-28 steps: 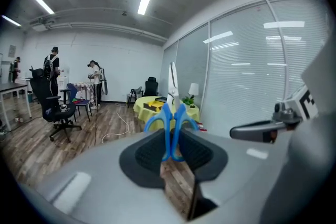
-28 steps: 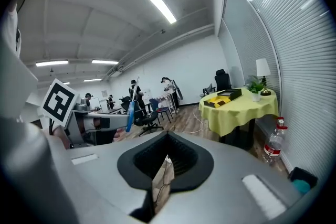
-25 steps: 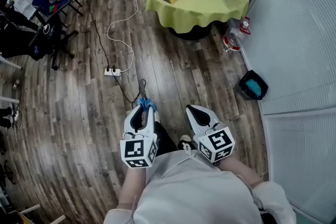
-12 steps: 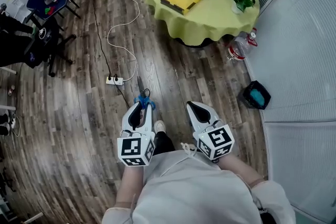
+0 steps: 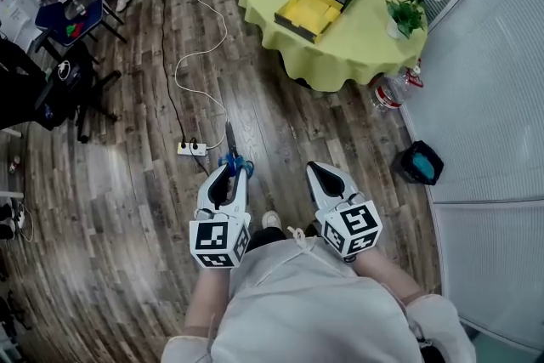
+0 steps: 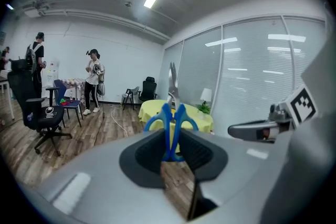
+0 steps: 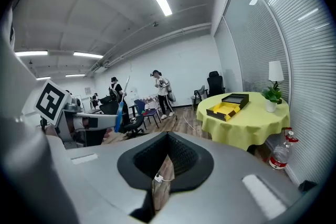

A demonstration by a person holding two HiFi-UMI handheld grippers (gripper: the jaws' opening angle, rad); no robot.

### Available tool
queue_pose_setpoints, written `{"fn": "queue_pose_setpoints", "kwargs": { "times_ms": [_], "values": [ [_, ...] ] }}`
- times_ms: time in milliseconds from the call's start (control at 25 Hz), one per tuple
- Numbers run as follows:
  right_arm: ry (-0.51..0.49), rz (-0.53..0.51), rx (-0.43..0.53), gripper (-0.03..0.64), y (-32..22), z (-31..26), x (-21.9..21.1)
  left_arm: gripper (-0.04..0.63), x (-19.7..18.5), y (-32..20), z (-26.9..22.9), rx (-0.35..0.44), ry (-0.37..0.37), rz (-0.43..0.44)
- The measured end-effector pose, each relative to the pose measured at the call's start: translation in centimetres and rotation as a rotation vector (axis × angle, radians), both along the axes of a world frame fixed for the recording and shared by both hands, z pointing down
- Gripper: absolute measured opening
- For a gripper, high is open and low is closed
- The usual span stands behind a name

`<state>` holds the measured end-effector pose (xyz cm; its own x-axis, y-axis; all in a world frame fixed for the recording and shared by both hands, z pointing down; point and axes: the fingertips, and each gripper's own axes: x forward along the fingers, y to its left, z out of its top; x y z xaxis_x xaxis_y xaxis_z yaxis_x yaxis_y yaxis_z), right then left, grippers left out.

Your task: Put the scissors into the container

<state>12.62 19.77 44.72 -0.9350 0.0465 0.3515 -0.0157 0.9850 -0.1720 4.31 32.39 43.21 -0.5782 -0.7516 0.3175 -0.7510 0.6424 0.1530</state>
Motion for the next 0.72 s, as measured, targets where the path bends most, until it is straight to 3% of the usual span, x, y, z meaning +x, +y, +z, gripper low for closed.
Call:
{"fn": "queue_pose_setpoints", "kwargs": {
  "times_ms": [360,720],
  "values": [
    [0.04,-0.045,0.015,-0.002,1.3,1.0,-5.9,0.084,-4.7,1.1,1.9,-0.001,0.055,-0.015],
    [0.051,-0.11,0.014,-0.002,-2.6,2.3,-13.9,0.084,-11.3,-2.9,2.6,-0.016,0.055,-0.046]
  ]
}}
